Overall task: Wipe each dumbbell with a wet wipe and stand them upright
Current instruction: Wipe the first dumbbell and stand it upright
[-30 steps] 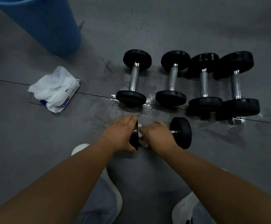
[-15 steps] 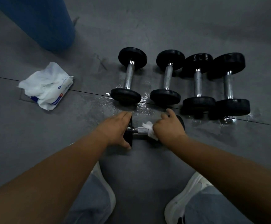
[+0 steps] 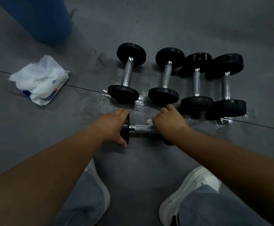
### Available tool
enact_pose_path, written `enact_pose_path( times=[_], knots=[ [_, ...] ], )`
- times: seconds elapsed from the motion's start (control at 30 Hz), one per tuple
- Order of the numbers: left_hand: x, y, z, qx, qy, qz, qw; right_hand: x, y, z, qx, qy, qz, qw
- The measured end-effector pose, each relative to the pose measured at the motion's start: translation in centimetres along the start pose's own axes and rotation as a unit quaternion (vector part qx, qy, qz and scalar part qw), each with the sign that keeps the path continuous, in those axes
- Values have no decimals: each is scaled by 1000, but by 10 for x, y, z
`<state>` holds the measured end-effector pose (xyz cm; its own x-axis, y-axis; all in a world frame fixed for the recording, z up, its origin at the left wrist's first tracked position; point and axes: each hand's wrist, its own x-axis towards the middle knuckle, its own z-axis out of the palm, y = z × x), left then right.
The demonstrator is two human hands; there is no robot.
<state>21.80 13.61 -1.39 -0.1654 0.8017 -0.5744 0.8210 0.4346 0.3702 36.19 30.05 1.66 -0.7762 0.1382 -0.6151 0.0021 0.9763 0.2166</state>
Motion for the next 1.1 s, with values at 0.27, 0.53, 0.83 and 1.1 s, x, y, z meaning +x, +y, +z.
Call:
enact_pose_path(
  times=[0.27, 0.53, 0.83, 1.1],
  knots=[
    [-1, 0, 1, 4, 6, 5, 1000, -12, -51, 18, -100, -104, 81, 986],
    [1, 1, 1, 5, 6, 1, 1000, 12, -24, 7, -79, -137, 98, 983],
    [3, 0, -1, 1, 1, -4, 1000, 11, -43, -2, 215, 133, 54, 966],
    [1, -2, 8, -7, 13, 1, 1000, 7, -72, 40, 198, 128, 32, 971]
  ],
)
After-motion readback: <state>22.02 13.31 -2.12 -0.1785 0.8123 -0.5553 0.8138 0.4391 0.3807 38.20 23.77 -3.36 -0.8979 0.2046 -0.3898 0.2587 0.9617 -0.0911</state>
